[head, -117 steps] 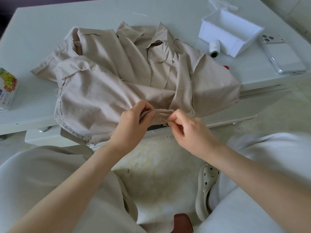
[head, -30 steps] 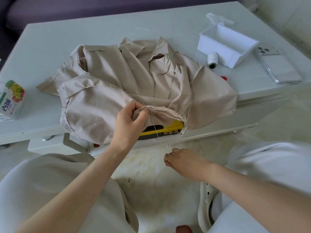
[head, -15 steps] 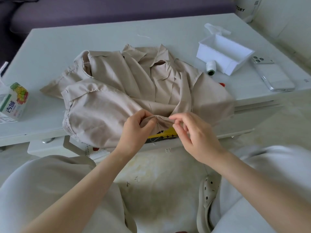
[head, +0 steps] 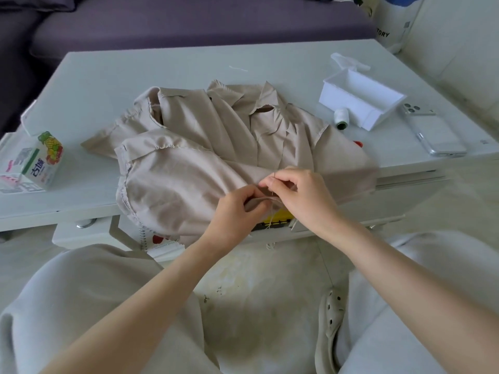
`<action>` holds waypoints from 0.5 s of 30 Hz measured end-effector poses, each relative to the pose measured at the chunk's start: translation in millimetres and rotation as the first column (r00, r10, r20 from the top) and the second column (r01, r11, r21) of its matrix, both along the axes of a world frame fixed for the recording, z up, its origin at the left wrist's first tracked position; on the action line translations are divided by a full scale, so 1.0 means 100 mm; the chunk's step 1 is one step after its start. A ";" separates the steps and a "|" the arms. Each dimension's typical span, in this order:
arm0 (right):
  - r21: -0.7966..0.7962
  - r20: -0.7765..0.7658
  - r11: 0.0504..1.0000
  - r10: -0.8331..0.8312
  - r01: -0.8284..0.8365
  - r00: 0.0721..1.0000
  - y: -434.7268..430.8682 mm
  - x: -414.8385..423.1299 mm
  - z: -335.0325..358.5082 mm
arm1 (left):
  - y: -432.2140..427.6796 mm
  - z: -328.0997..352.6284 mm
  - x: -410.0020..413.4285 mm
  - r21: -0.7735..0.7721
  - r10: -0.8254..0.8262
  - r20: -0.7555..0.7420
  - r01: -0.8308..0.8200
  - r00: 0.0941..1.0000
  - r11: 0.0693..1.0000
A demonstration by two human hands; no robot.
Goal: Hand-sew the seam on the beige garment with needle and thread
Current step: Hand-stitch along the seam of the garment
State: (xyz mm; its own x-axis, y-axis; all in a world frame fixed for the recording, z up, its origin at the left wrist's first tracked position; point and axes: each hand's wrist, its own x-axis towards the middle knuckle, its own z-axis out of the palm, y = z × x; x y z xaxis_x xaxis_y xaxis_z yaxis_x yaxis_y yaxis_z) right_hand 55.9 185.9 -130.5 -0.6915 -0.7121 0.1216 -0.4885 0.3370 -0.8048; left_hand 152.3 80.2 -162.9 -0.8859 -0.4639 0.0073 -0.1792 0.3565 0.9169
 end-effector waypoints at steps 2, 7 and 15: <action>-0.034 0.000 0.998 -0.046 0.046 0.999 0.03 -0.01 0.10 | 0.00 -0.03 0.01 -0.064 -0.013 0.010 0.013 1.000 0.998; -0.125 -0.037 0.989 -0.089 0.083 0.995 0.11 -0.07 0.34 | 0.06 -0.07 0.02 -0.134 -0.106 0.018 0.107 0.994 0.985; -0.087 -0.198 0.992 -0.106 0.091 0.974 0.34 -0.10 0.31 | 0.16 0.27 0.09 0.302 -0.353 -0.071 0.358 0.933 0.884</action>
State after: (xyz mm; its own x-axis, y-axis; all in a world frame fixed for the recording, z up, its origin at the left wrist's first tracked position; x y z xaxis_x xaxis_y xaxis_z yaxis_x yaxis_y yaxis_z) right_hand 45.6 219.9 -99.6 -0.7131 -0.6247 0.3181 -0.6114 0.3322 -0.7183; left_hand 160.9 96.4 -136.1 -0.9926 -0.0993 -0.0700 -0.0797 0.0966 0.9921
